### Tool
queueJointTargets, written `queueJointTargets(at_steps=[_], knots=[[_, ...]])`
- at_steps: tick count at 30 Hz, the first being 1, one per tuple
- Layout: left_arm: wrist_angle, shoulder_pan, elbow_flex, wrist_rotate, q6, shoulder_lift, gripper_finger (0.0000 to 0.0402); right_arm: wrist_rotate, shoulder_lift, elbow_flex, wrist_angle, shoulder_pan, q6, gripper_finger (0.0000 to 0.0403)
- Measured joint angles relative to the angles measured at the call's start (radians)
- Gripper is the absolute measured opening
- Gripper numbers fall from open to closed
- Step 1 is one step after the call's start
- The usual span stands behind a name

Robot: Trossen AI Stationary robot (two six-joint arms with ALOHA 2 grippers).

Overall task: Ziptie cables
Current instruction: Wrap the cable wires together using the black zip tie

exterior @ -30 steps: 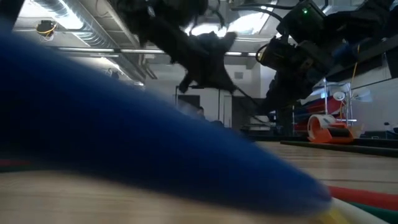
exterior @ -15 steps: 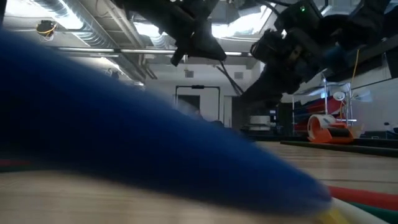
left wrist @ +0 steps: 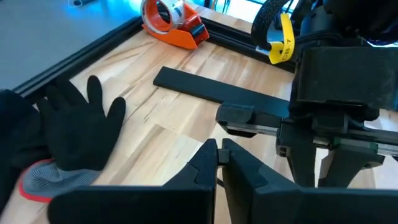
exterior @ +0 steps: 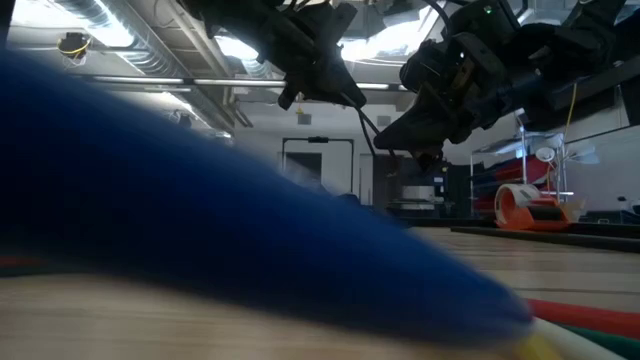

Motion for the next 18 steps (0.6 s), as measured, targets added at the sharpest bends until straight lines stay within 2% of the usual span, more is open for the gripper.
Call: queueJointTargets(at_steps=[5,10,14,18], knots=[[-0.069,0.002,0.032,0.0,0.004,-0.026,0.0004,-0.017,0.0,0.032,0.008,-0.001,0.0,0.0],[-0.274,0.001,0.141,0.011,0.011,-0.084,0.0004,-0.032,-0.017,0.102,-0.052,-0.001,-0.018,0.0],[-0.468,-0.01,0.24,0.016,0.043,-0.089,0.0003,-0.032,-0.021,0.181,-0.181,-0.001,-0.102,0.0],[-0.575,-0.015,0.291,0.014,0.076,-0.092,0.0003,-0.028,-0.022,0.256,-0.345,-0.001,-0.173,0.0]])
